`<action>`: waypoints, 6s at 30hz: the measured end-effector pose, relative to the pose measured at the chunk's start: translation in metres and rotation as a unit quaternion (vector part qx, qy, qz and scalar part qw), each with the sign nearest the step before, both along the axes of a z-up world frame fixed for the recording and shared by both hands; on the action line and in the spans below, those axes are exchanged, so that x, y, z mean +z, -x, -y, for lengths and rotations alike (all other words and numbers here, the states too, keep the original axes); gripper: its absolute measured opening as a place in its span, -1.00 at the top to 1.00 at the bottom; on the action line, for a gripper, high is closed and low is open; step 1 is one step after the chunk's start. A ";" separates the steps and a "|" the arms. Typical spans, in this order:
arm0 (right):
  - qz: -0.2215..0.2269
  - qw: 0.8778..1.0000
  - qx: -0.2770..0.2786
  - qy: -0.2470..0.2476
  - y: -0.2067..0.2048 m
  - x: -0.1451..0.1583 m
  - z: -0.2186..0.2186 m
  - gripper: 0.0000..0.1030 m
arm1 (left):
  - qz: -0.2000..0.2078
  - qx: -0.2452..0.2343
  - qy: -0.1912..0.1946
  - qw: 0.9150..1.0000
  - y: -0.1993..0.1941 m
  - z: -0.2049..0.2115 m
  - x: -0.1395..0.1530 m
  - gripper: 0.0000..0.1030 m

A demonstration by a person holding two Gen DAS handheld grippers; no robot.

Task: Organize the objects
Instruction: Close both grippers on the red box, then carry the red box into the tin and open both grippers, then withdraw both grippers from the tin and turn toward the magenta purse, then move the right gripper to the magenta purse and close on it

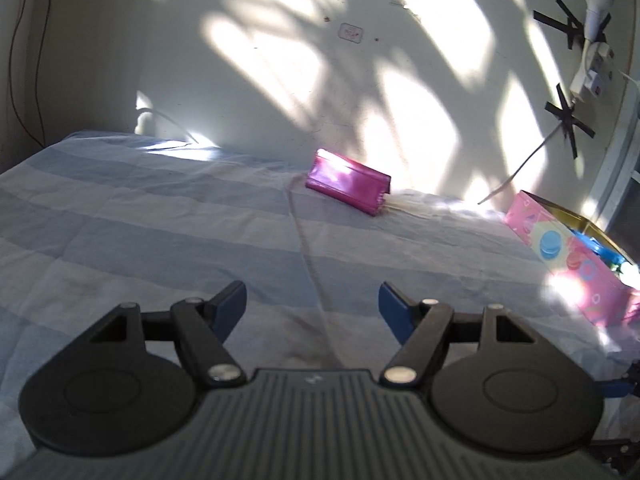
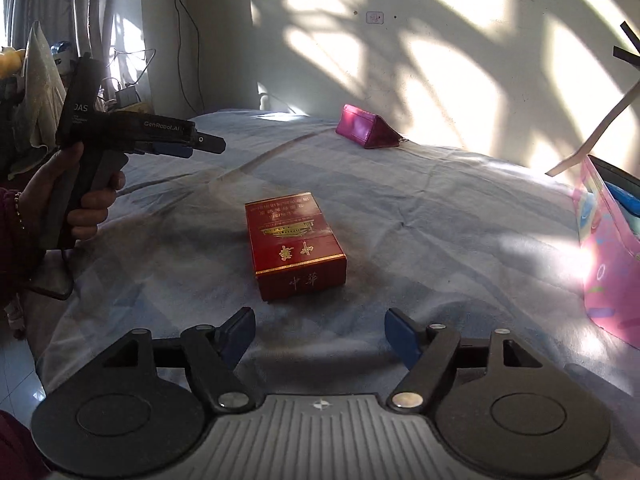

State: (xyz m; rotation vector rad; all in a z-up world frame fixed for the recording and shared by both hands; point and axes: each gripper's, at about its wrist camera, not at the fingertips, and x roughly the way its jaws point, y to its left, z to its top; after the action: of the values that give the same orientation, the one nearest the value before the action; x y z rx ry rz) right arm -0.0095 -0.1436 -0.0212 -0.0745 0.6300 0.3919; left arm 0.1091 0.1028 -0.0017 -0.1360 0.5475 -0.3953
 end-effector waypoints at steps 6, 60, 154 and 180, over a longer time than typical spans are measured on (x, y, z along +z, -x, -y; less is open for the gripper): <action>0.002 1.000 -0.014 -0.014 -0.007 -0.005 -0.009 -0.35 | 0.002 -0.133 -0.014 0.991 0.022 0.063 0.013 -0.42; 0.163 0.912 -0.365 -0.093 -0.014 0.035 0.197 0.13 | 0.013 -0.151 -0.047 0.987 -0.011 0.306 0.052 -0.19; -0.001 0.986 -0.148 -0.080 -0.221 0.012 -0.065 0.10 | -0.035 0.155 -0.133 0.978 -0.090 -0.009 -0.019 -0.30; -0.008 0.976 -0.172 -0.133 -0.313 -0.008 -0.063 0.22 | -0.046 0.163 -0.099 0.981 -0.092 -0.020 -0.017 -0.48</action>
State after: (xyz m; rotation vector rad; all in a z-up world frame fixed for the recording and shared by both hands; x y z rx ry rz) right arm 0.3030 -0.0810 -0.0295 0.2910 0.5885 0.1391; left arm 0.2009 0.1226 -0.0187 -0.0502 0.6396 -0.0146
